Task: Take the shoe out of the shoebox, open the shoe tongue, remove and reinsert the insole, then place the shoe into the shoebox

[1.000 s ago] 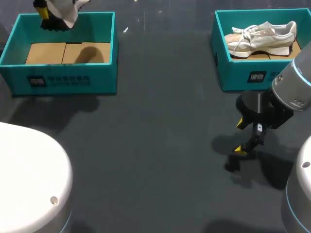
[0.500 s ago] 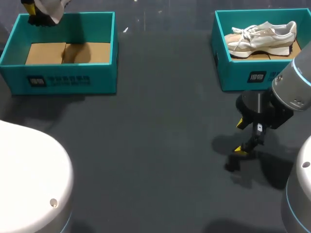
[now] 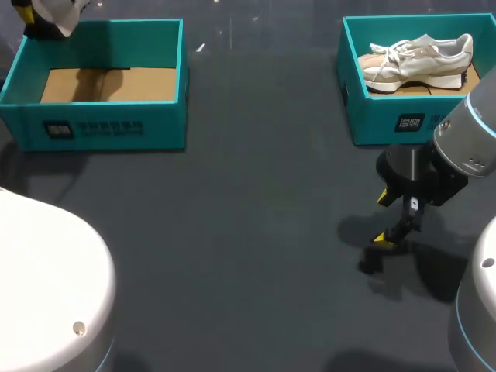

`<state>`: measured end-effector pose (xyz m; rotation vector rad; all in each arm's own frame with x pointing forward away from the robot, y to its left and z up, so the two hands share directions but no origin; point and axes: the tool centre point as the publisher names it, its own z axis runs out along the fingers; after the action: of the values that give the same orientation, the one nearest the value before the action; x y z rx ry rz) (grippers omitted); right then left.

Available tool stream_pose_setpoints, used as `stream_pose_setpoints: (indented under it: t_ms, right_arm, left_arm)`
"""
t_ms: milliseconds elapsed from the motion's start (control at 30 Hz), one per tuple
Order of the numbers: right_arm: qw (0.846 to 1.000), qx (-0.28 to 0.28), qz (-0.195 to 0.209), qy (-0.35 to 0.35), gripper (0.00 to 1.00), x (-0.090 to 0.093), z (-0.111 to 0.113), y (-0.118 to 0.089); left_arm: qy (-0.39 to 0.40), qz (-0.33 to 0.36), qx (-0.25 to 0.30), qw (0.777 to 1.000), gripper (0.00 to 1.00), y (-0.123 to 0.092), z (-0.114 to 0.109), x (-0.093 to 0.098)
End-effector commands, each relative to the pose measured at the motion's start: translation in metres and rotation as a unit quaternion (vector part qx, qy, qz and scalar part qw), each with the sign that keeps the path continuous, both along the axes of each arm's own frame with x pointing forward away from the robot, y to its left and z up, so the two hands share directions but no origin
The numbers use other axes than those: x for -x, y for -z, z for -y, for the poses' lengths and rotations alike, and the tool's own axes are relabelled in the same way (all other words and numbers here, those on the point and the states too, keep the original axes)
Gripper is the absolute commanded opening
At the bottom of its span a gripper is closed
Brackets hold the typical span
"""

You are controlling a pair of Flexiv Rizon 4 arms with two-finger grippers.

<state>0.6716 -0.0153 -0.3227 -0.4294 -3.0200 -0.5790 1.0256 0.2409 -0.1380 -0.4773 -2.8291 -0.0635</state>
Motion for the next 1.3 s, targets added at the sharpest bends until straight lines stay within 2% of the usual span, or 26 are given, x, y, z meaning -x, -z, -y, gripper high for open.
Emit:
stream_pose_setpoints:
  t_ms: [33,67,533,600,700,833,867,1200,1233,1300]
  right_arm:
    - [1.000,0.001,0.002,0.001,1.00,0.002,0.000,0.000]
    - [1.000,0.001,0.002,0.001,1.00,0.002,0.000,0.000]
    - [1.000,0.001,0.002,0.001,1.00,0.002,0.000,0.000]
    - [1.000,0.001,0.002,0.001,1.00,0.002,0.000,0.000]
    - [1.000,0.001,0.002,0.001,1.00,0.002,0.000,0.000]
    - [1.000,0.001,0.002,0.001,1.00,0.002,0.000,0.000]
    - [1.000,0.001,0.002,0.001,1.00,0.002,0.000,0.000]
    - [1.000,0.001,0.002,0.001,1.00,0.002,0.000,0.000]
    - [1.000,0.001,0.002,0.001,1.00,0.002,0.000,0.000]
    - [1.000,0.001,0.002,0.001,1.00,0.002,0.000,0.000]
  left_arm:
    - [0.182,0.036,0.012,0.982,0.00,0.000,-0.018,0.017]
    - [0.234,0.031,0.017,0.972,0.00,0.000,-0.025,0.019]
    - [0.234,0.031,0.017,0.972,0.00,0.000,-0.025,0.019]
    - [0.284,0.026,0.041,0.958,0.00,-0.001,-0.029,0.013]
    - [0.374,0.022,0.026,0.927,0.00,-0.001,-0.034,0.006]
    - [0.528,0.018,-0.023,0.849,0.00,0.006,-0.043,0.000]
    - [0.506,0.018,-0.041,0.861,0.00,0.007,-0.046,-0.004]
    - [0.506,0.018,-0.041,0.861,0.00,0.007,-0.046,-0.004]
    - [0.532,0.024,-0.043,0.846,0.00,0.010,-0.044,-0.005]
    - [0.554,0.024,-0.016,0.832,0.00,0.013,-0.046,-0.011]
